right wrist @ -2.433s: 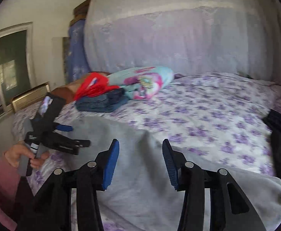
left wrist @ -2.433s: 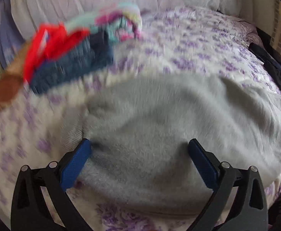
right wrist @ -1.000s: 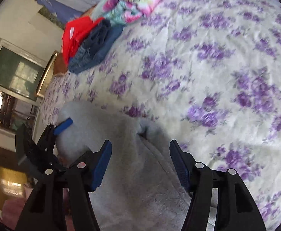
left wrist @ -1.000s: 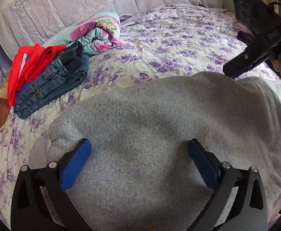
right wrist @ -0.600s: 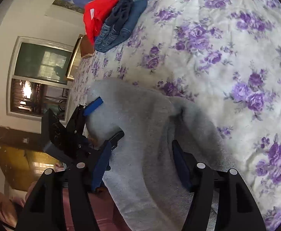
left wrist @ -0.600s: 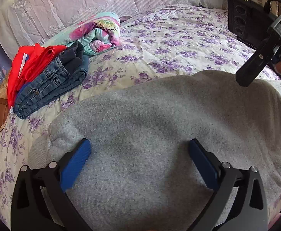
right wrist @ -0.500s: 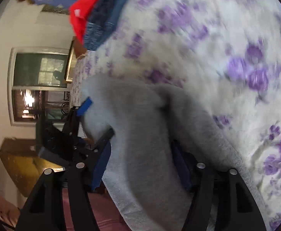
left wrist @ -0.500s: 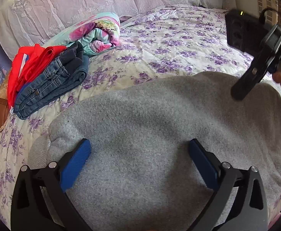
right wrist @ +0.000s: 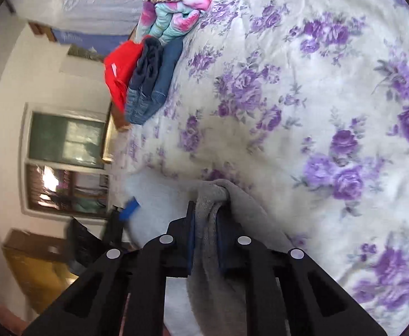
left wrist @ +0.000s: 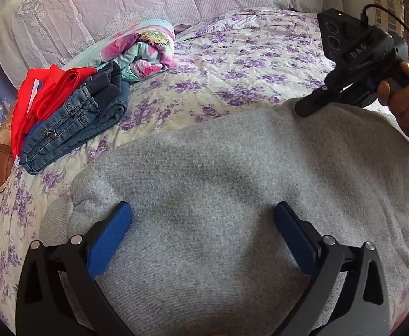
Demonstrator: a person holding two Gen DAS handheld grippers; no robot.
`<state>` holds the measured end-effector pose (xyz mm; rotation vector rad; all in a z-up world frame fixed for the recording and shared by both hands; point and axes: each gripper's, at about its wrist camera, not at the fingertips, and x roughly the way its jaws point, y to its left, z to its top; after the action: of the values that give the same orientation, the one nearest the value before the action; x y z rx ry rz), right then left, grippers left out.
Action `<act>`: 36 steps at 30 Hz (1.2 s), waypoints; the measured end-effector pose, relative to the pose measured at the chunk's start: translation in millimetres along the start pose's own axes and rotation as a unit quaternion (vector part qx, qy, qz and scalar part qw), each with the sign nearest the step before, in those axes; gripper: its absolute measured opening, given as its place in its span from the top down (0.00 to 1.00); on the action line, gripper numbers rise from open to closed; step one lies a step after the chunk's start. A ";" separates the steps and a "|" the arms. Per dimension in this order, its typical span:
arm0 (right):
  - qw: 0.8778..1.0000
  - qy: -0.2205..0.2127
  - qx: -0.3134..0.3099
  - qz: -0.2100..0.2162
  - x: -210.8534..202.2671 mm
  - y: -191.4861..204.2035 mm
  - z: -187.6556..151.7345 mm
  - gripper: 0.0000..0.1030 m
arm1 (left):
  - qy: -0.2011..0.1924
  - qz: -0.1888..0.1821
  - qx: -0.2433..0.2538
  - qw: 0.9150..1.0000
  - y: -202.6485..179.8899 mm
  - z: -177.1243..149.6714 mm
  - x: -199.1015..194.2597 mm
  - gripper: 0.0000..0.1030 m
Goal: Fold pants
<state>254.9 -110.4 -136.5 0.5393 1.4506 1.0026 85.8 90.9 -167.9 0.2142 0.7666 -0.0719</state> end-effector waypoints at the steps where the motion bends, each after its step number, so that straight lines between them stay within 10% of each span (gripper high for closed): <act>1: 1.000 -0.004 0.002 0.003 -2.8 0.1 -0.4 0.88 | -0.001 0.000 -0.001 1.000 0.0 0.1 -0.1 0.04; 8: 0.998 -0.016 -0.045 -0.033 -29.0 7.5 -4.0 0.63 | -0.002 -0.001 -0.002 1.000 0.0 -0.2 0.3 0.04; 15: 0.987 0.025 -0.110 -0.117 -38.1 12.7 -19.2 0.64 | -0.003 0.000 -0.002 1.000 -0.4 -0.3 0.1 0.04; 20: 0.964 0.060 -0.168 -0.198 -20.8 23.7 -28.7 0.91 | -0.003 0.000 -0.001 1.000 -0.6 -0.7 0.0 0.04; 27: 0.978 0.001 -0.110 -0.176 -49.7 -11.3 -23.2 0.92 | -0.004 -0.002 0.000 1.000 -2.5 -0.1 0.3 0.04; 33: 0.949 -0.051 -0.171 -0.260 -52.4 22.6 -40.9 0.77 | -0.004 -0.002 0.000 1.000 -3.9 -0.2 0.1 0.04; 36: 0.945 -0.089 -0.209 -0.235 -55.9 54.5 -56.4 0.77 | -0.005 -0.003 -0.001 1.000 -3.2 -0.7 0.5 0.04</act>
<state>197.2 -142.7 -66.4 -0.0321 1.0866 0.8176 85.3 87.9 -169.3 0.2094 0.7568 -0.0775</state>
